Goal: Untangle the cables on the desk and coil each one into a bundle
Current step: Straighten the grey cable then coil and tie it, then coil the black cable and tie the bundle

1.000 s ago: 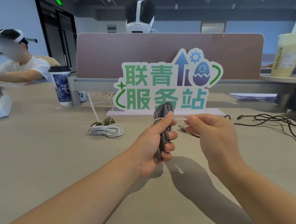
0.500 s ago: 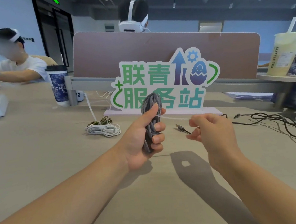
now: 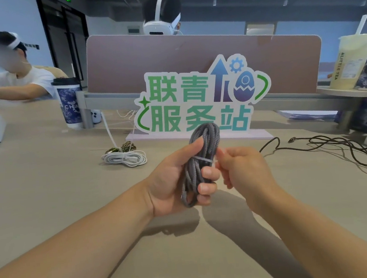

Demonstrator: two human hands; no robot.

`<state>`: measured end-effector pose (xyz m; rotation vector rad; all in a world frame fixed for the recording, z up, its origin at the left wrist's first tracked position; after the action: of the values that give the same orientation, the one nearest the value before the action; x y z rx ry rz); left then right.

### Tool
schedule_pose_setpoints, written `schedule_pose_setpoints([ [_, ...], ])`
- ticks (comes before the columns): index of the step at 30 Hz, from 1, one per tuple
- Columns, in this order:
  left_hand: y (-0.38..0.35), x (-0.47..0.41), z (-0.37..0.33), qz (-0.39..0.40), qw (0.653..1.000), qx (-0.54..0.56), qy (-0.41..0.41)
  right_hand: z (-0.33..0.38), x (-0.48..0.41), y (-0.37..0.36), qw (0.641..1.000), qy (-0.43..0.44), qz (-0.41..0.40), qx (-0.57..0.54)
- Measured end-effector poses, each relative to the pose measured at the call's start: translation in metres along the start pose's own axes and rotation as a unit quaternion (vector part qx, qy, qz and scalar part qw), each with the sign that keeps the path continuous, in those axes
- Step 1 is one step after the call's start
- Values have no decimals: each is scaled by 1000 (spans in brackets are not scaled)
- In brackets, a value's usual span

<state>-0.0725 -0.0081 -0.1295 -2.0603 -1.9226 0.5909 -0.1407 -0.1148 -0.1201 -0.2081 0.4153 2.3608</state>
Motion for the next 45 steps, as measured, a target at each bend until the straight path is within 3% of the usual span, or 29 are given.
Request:
schedule_pose_setpoints([
  [6,-8,-8,-2,8,1000,4,9,-2,-17,8,994,-10,-96,-50],
  [9,2,1,-7,-47,989,-137,43,-10,-13,10,997,8,-70,-29],
  [12,11,4,-10,-174,919,-353,24,-23,-14,12,996,-38,-60,-55],
  [15,20,3,-17,-243,817,-523,-21,-33,-15,1,988,-118,-78,-54],
  [16,24,3,-21,-253,784,-566,-24,-33,-14,-1,989,-98,-101,-42],
  [18,31,5,-28,-269,741,-615,-5,-22,-5,-1,993,25,-117,-11],
  [21,39,19,-28,-273,683,-677,39,-12,11,-22,972,164,1,170],
  [23,46,38,-26,-301,655,-691,52,-18,16,-43,939,207,57,269],
  [28,59,100,-33,-334,645,-685,54,1,27,-89,892,283,86,341],
  [34,91,146,-49,-385,619,-683,34,14,16,-151,886,313,96,330],
  [39,138,152,-54,-440,526,-728,-17,3,-18,-175,909,288,112,279],
  [43,157,149,-60,-511,485,-710,-8,-6,-44,-139,955,179,-32,234],
  [45,157,146,-61,-523,472,-710,12,-16,-51,-100,940,95,-127,301],
])
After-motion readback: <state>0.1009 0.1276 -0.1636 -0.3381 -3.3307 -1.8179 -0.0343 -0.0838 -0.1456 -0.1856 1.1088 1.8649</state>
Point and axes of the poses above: each hand's wrist, its own x-axis away from the middle knuckle, its own y-axis out of the back of the hand, z = x × y, the point moved 3 cm from there along -x, towards the middle knuckle, and after that the axes turned 2 degrees about -x, right-handed, at the moved point
